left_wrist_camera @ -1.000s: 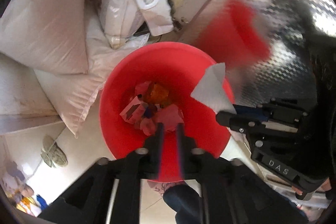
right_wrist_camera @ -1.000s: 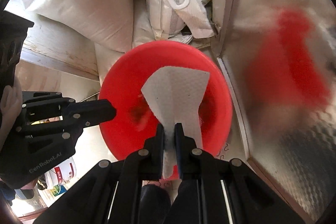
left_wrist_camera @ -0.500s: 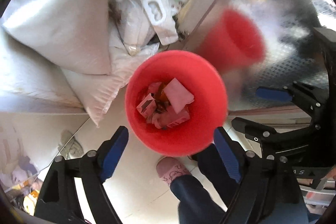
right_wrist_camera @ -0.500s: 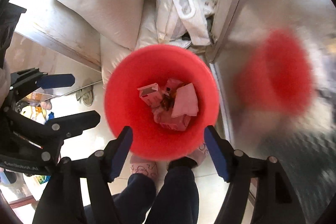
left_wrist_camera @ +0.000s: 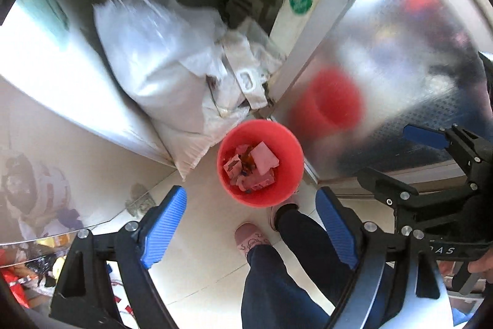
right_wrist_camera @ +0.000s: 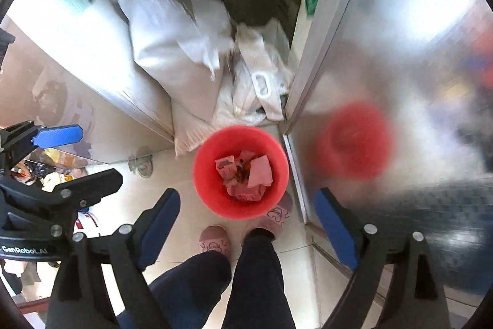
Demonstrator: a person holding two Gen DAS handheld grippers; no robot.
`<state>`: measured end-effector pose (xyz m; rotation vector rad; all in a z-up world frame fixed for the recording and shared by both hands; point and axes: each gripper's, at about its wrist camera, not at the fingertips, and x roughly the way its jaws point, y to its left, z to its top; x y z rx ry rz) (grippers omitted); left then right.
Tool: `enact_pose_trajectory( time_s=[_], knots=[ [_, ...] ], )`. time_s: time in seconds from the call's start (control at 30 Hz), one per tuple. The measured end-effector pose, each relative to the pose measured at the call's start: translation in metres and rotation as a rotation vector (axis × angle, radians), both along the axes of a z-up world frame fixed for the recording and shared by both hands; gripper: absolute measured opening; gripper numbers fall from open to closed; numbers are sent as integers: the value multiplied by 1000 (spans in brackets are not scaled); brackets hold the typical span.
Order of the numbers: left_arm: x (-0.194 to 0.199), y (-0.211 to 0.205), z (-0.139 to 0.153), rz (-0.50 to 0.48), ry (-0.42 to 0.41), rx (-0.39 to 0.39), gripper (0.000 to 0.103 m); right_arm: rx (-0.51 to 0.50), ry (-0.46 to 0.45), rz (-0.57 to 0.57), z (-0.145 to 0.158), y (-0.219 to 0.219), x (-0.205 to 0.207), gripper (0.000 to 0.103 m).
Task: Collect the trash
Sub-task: 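Raise both tools back over the counter toward the yeast packet and spoon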
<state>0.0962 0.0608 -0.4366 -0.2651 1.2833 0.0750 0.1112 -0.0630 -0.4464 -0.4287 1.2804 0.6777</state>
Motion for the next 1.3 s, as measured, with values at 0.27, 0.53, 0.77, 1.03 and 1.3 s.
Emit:
enact_pose_trajectory(
  time_s=[0.27, 0.53, 0.77, 1.03, 1.3],
  knots=[
    [-2, -2, 105, -33, -47, 94, 86, 2, -83, 25, 96, 1, -1, 100],
    [23, -6, 188, -27, -140, 125, 86, 42, -205, -50, 175, -10, 20, 102],
    [85, -29, 237, -128, -235, 149, 86, 68, -290, -146, 220, -34, 58, 102],
    [196, -71, 266, -259, -284, 153, 86, 87, -314, -276, 240, -76, 137, 102],
    [295, -116, 274, -351, -271, 159, 86, 77, -332, -379, 265, -114, 220, 102]
  ],
)
